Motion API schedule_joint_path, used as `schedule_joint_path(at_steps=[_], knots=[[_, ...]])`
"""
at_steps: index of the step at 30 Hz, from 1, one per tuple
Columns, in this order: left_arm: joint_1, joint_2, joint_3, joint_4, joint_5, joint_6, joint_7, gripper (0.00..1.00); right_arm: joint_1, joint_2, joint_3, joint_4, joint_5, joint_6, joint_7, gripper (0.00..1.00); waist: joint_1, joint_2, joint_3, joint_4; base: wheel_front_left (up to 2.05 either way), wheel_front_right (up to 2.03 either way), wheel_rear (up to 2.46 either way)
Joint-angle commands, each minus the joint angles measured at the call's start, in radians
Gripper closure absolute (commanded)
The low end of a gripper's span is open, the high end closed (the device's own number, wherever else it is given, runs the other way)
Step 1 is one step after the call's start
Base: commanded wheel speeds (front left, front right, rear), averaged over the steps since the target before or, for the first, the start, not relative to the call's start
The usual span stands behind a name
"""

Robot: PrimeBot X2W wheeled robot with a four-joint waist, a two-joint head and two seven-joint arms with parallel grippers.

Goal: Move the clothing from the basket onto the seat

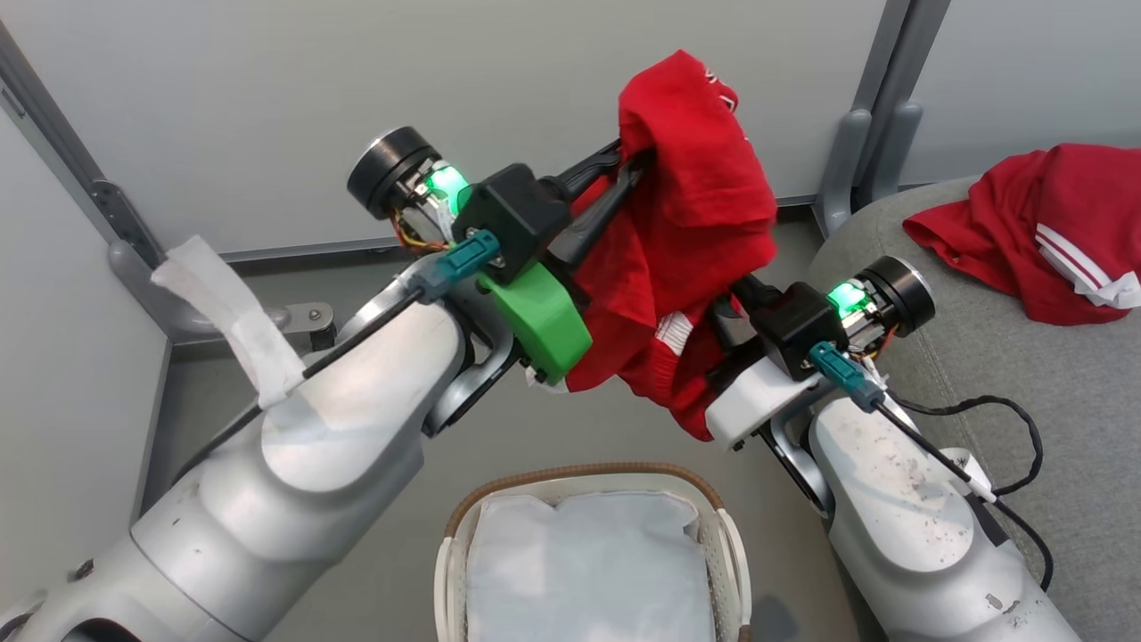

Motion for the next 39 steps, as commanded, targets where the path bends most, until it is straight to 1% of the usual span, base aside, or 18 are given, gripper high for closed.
schedule_joint_path(at_steps=[1, 7, 8, 9, 10, 11, 16, 19, 22, 24, 33, 39], knots=[[0.027, 0.012, 0.007, 0.012, -0.017, 0.009, -0.007, 1.00, 0.004, -0.003, -0.003, -0.008, 0.007, -0.001, -0.002, 1.00, 0.0000, 0.0000, 0.004, -0.002, 0.00, 0.00, 0.00], [0.103, 0.039, 0.034, 0.080, -0.059, 0.029, -0.052, 1.00, 0.025, -0.003, -0.013, -0.033, 0.018, -0.001, -0.002, 1.00, 0.0000, 0.0000, 0.021, -0.016, 0.00, 0.00, 0.00], [0.110, 0.041, 0.038, 0.086, -0.063, 0.033, -0.060, 0.95, 0.027, -0.003, -0.015, -0.035, 0.019, -0.001, -0.002, 1.00, 0.0000, 0.0000, 0.022, -0.018, 0.00, 0.00, 0.00], [0.129, 0.043, 0.048, 0.102, -0.073, 0.037, -0.075, 0.70, 0.032, -0.003, -0.020, -0.040, 0.021, -0.001, -0.002, 1.00, 0.0000, 0.0000, 0.027, -0.021, 0.00, 0.00, 0.00], [0.141, 0.043, 0.053, 0.111, -0.077, 0.041, -0.084, 0.58, 0.036, -0.003, -0.022, -0.041, 0.023, -0.001, -0.002, 1.00, 0.0000, 0.0000, 0.030, -0.023, 0.00, 0.00, 0.00], [0.155, 0.042, 0.056, 0.122, -0.081, 0.043, -0.095, 0.00, 0.040, -0.003, -0.027, -0.044, 0.024, -0.001, -0.002, 1.00, 0.0000, 0.0000, 0.033, -0.024, 0.00, 0.00, 0.00], [0.231, 0.025, 0.089, 0.154, -0.110, 0.042, -0.127, 0.00, 0.052, -0.003, -0.050, -0.058, 0.024, -0.001, -0.002, 1.00, 0.0000, 0.0000, 0.047, -0.033, 0.00, 0.00, 0.00], [0.281, 0.015, 0.115, 0.162, -0.105, 0.043, -0.134, 0.00, 0.064, -0.003, -0.068, -0.065, 0.017, -0.001, -0.002, 1.00, 0.0000, 0.0000, 0.054, -0.037, 0.00, 0.00, 0.00], [0.333, -0.001, 0.175, 0.133, -0.093, 0.048, -0.134, 0.00, 0.070, -0.003, -0.088, -0.072, 0.009, -0.001, -0.002, 1.00, 0.0000, 0.0000, 0.060, -0.041, 0.00, 0.00, 0.00], [0.389, -0.013, 0.213, 0.114, -0.064, 0.049, -0.133, 0.00, 0.085, -0.003, -0.106, -0.074, 0.006, -0.001, -0.002, 1.00, 0.0000, 0.0000, 0.062, -0.043, 0.00, 0.00, 0.00], [0.544, -0.072, 0.326, 0.094, 0.028, 0.011, -0.134, 0.00, 0.133, -0.003, -0.166, -0.075, -0.005, -0.001, -0.002, 1.00, 0.0000, 0.0000, 0.063, -0.056, 0.00, 0.00, 0.00], [0.597, -0.113, 0.373, 0.087, 0.072, -0.011, -0.133, 0.00, 0.155, -0.003, -0.209, -0.083, -0.010, -0.001, -0.002, 1.00, 0.0000, 0.0000, 0.077, -0.092, 0.00, 0.00, 0.00]])
